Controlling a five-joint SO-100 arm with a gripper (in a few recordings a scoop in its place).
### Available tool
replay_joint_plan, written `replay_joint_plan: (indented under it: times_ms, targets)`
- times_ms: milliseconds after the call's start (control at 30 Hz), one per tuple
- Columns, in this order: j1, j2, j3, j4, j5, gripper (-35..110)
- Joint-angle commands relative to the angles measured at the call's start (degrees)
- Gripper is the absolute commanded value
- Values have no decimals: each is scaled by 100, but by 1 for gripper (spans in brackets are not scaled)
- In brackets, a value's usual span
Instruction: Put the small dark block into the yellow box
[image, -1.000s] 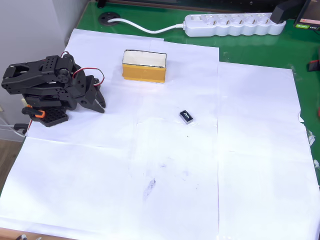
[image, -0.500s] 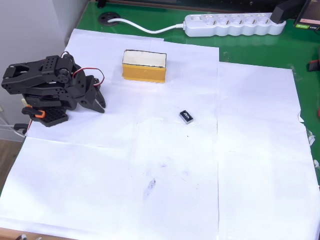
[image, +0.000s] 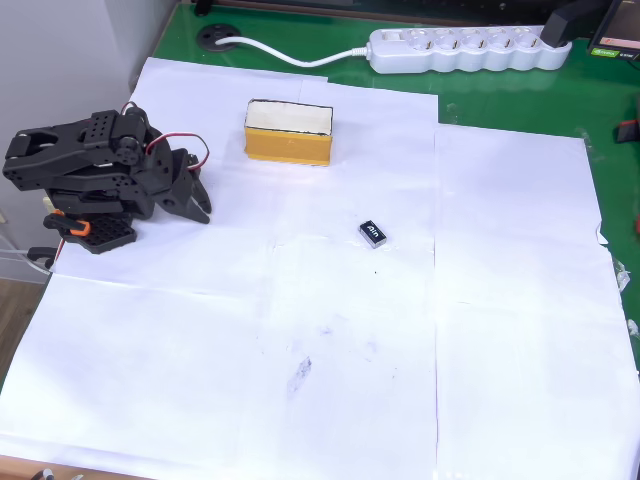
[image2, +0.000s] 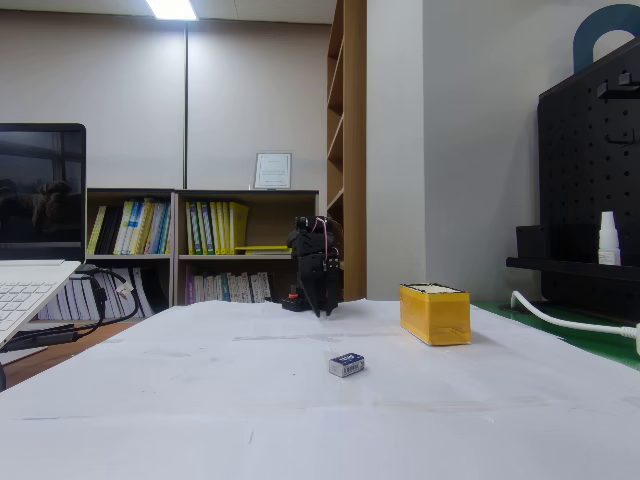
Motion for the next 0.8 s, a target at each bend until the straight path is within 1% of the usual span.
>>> replay_joint_plan:
  times_ms: [0, 167, 300, 433, 600, 700, 767]
  targets:
    - [0, 993, 659, -316, 281, 1]
    - [79, 2953, 2382, -703, 466, 1]
    - [-97, 4315, 3753, -1046, 1318, 1]
    - [-308, 5634, 5590, -615, 2127, 3]
    - [-360, 7523, 8024, 158, 2848, 3]
    - [-352, 8341, 9097, 413, 3208, 4]
    - [-325, 8754, 9615, 466, 3375, 12]
